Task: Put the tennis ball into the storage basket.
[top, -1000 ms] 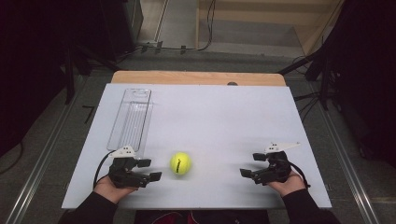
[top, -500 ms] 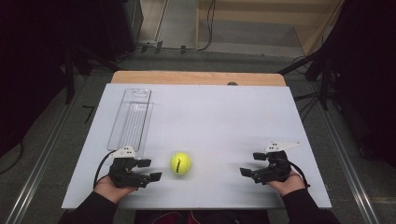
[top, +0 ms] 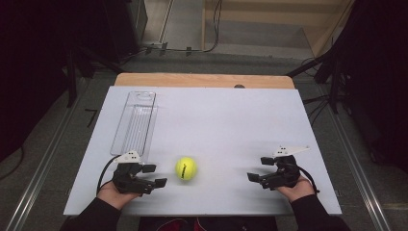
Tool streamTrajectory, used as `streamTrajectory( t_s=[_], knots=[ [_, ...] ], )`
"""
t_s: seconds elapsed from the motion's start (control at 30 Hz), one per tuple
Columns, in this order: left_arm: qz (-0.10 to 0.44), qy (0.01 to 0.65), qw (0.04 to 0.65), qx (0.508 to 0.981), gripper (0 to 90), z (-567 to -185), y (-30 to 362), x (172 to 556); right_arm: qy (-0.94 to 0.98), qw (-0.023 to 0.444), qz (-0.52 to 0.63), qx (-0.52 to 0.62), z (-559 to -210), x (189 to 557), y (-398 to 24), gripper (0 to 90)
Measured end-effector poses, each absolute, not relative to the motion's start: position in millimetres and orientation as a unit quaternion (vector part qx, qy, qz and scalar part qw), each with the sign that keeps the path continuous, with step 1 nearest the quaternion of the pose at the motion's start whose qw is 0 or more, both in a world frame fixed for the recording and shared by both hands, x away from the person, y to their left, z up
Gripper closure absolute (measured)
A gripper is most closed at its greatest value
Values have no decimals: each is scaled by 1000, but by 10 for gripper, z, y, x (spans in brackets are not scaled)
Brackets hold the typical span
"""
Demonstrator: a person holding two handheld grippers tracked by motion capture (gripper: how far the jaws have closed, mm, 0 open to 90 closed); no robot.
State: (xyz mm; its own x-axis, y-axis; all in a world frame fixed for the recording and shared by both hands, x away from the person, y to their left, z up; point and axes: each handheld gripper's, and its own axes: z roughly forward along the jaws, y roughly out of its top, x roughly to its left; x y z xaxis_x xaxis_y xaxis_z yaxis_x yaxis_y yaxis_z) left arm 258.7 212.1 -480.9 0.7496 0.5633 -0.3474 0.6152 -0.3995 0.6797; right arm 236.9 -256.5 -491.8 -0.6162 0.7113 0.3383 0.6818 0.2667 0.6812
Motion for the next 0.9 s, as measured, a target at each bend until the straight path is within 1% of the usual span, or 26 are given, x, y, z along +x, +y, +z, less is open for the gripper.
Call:
streamTrajectory(
  t_s=[0.33,0.9],
  knots=[
    [-30,348,417,839,227,-4803,2112,2584,793,26,420,440,-4902,2364,-2574,61],
    [-36,335,419,843,226,-4749,1974,2560,797,19,417,437,-4918,2368,-2563,61]
  ],
)
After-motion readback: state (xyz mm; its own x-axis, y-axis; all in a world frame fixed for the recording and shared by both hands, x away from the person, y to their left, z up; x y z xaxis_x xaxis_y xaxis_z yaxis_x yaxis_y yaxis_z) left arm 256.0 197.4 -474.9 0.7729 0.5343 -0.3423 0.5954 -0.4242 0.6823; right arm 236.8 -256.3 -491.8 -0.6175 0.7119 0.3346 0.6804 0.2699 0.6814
